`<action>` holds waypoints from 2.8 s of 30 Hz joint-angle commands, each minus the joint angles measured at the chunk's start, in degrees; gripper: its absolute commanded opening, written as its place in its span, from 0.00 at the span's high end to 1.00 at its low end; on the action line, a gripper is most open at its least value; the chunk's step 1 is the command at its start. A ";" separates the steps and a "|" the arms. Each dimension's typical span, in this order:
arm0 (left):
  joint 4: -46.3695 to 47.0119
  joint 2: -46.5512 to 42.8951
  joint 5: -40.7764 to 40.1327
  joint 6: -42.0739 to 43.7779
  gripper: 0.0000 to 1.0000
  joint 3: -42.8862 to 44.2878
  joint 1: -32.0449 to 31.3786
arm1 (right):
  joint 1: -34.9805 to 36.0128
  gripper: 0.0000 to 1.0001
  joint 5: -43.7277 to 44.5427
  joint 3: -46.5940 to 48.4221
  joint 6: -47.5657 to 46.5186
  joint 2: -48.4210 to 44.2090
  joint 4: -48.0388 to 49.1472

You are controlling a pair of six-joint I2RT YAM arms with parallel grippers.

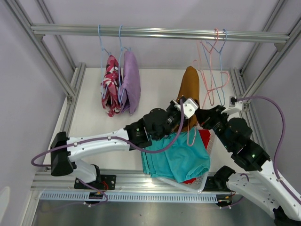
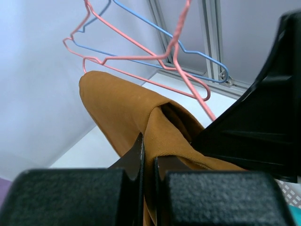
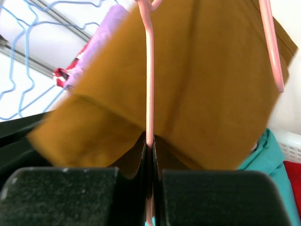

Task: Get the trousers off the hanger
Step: Remove the trousers from the hanger, then place the trousers in the bin.

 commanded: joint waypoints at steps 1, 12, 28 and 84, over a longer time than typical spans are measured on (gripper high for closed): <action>8.64 -7.09 -1.37 3.75 0.99 3.06 -2.39 | 0.12 1.00 1.25 -1.13 0.03 0.79 2.38; 3.55 -17.46 -5.15 4.29 0.99 4.64 -5.55 | 0.03 1.00 2.30 -4.47 0.03 1.67 3.00; -7.53 -29.41 -7.26 0.95 0.99 6.41 -8.54 | -0.23 1.00 3.18 -4.65 -1.20 3.07 1.78; -18.78 -43.93 -12.90 -2.47 0.99 0.52 -9.95 | -11.13 1.00 -4.38 -1.85 -11.22 0.26 -4.73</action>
